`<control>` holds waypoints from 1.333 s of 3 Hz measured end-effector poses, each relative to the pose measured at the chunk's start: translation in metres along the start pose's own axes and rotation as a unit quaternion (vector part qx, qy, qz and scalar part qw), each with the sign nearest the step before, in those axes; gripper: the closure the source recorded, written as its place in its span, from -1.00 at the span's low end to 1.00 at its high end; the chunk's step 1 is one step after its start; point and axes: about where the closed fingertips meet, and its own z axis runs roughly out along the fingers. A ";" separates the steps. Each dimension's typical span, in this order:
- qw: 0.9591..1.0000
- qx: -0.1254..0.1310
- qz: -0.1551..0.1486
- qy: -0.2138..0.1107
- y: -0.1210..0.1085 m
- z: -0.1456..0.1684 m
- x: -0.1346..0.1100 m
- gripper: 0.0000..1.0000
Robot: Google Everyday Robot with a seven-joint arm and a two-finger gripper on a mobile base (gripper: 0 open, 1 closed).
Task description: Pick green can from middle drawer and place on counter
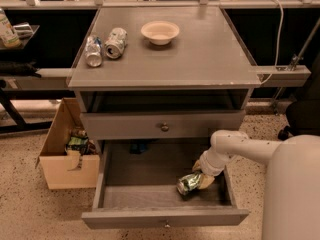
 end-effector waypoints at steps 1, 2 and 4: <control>0.999 0.018 -0.020 -0.035 0.008 -0.030 -0.022 1.00; 0.993 0.037 -0.065 -0.090 0.016 -0.076 -0.053 1.00; 0.993 0.038 -0.063 -0.095 0.015 -0.087 -0.061 1.00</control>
Offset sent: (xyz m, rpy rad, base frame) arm -0.0403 0.0302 0.1458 0.2922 -0.1158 0.1770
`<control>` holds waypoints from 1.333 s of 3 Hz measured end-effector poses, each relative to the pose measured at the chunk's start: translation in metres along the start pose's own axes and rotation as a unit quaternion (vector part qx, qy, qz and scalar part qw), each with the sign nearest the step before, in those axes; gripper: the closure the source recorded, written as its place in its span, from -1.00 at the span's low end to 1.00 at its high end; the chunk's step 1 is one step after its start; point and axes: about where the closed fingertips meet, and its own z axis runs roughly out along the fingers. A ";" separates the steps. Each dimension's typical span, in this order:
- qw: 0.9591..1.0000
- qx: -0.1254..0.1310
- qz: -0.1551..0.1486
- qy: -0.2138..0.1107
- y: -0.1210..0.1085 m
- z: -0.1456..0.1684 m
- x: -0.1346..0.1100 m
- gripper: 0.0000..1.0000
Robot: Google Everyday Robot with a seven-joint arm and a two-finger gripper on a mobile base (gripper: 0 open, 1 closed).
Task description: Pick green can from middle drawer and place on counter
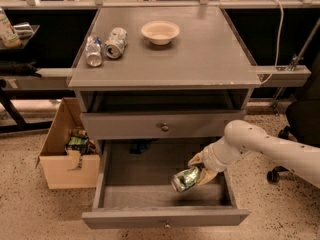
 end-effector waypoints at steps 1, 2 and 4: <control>1.000 0.022 -0.006 -0.009 -0.006 -0.032 -0.026 1.00; 0.998 0.055 -0.011 -0.042 -0.013 -0.095 -0.072 1.00; 0.994 0.065 -0.019 -0.083 -0.017 -0.136 -0.102 1.00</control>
Offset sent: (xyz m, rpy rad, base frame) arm -0.0239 0.0220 0.1881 0.1720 -0.1177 -0.0399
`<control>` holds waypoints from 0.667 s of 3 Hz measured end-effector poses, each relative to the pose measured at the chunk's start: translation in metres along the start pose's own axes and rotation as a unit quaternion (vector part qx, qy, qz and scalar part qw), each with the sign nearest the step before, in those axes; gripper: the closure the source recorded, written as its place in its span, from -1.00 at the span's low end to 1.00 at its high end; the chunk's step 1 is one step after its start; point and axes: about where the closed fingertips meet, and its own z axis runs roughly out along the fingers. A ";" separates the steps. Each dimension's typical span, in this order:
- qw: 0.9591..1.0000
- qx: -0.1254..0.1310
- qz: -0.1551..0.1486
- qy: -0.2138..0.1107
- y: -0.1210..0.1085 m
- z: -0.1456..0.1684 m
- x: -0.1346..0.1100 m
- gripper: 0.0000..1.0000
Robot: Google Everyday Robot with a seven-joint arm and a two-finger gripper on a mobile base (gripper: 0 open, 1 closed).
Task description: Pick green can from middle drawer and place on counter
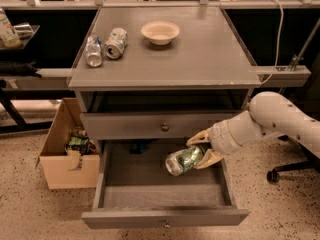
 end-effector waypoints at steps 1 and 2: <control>1.000 0.000 0.004 -0.012 -0.008 -0.027 -0.020 1.00; 1.000 0.000 0.010 -0.011 -0.025 -0.072 -0.050 1.00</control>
Offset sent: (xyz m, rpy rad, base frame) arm -0.0033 -0.0137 0.1744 0.0121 0.0168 -0.0296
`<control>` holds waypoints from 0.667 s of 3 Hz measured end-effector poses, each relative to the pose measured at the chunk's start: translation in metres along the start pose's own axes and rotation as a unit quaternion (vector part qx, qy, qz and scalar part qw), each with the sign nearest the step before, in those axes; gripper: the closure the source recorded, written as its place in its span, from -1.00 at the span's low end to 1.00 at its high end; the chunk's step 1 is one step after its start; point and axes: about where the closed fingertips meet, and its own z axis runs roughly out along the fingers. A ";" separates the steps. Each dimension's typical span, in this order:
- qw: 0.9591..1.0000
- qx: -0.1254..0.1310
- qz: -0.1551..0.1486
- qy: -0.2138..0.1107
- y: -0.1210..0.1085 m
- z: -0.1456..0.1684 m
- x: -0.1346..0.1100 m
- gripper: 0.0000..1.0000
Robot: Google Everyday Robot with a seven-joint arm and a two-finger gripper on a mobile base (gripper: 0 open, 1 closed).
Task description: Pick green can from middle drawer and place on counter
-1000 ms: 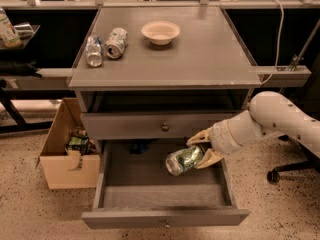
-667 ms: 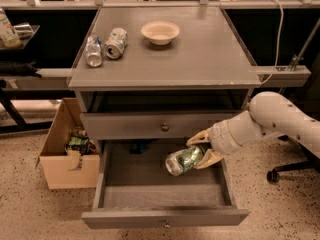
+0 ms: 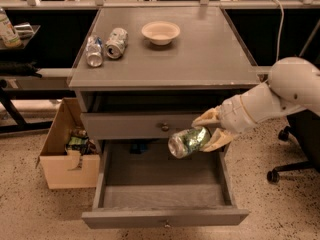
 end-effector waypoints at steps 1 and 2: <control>0.999 0.027 0.013 0.017 -0.029 -0.047 -0.012 1.00; 0.999 0.027 0.013 0.017 -0.029 -0.047 -0.012 1.00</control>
Offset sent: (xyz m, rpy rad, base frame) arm 0.0150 -0.0141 0.0439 -0.0105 -0.0220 -0.0541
